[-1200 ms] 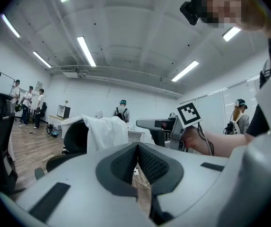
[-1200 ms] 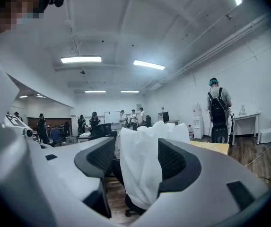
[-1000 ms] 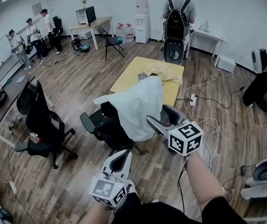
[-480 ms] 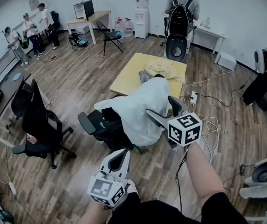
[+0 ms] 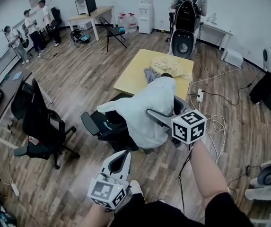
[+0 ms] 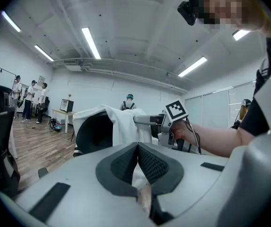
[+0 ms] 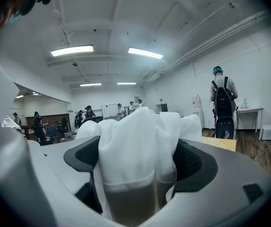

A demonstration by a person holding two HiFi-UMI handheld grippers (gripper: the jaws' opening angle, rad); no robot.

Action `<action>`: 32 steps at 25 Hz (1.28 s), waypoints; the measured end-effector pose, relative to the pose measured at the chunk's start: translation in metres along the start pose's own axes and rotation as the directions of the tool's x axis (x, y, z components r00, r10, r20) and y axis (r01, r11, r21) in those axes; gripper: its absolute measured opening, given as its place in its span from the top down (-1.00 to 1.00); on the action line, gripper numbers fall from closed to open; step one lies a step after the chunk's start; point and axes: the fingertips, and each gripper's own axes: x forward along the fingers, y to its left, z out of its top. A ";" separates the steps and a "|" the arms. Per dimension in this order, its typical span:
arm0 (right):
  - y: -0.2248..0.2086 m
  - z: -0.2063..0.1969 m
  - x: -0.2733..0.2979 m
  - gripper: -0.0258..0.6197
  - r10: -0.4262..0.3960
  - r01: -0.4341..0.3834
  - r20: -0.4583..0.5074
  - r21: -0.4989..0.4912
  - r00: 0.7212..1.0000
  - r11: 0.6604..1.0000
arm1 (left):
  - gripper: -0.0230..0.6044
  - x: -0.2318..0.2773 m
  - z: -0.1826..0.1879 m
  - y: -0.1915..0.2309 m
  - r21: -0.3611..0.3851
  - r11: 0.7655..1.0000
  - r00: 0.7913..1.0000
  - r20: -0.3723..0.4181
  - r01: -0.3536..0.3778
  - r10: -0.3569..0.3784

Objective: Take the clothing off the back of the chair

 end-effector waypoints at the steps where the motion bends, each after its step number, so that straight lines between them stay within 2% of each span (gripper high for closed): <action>1: 0.001 -0.002 0.001 -0.57 0.020 -0.020 -0.008 0.004 1.000 1.000 | 0.87 0.001 -0.001 0.001 -0.001 1.000 1.000 -0.002 0.001 -0.001; 4: 0.004 -0.005 0.001 -0.39 0.044 -0.044 -0.030 -0.011 0.999 0.999 | 0.87 0.003 -0.002 0.001 -0.004 1.000 1.000 -0.006 0.008 -0.008; 16: 0.009 -0.006 -0.008 0.53 -0.034 0.027 -0.067 -0.110 0.997 0.994 | 0.87 0.003 -0.001 -0.004 -0.009 1.000 1.000 -0.007 0.015 -0.015; 20: 0.014 -0.006 -0.016 0.62 -0.041 0.034 -0.060 -0.102 0.997 0.994 | 0.88 -0.003 0.000 -0.010 -0.002 1.000 1.000 0.001 0.015 -0.015; 32: 0.036 0.002 -0.059 0.65 -0.012 0.010 -0.019 -0.107 1.000 0.994 | 0.88 -0.025 0.011 -0.047 0.016 1.000 0.999 0.043 -0.002 0.001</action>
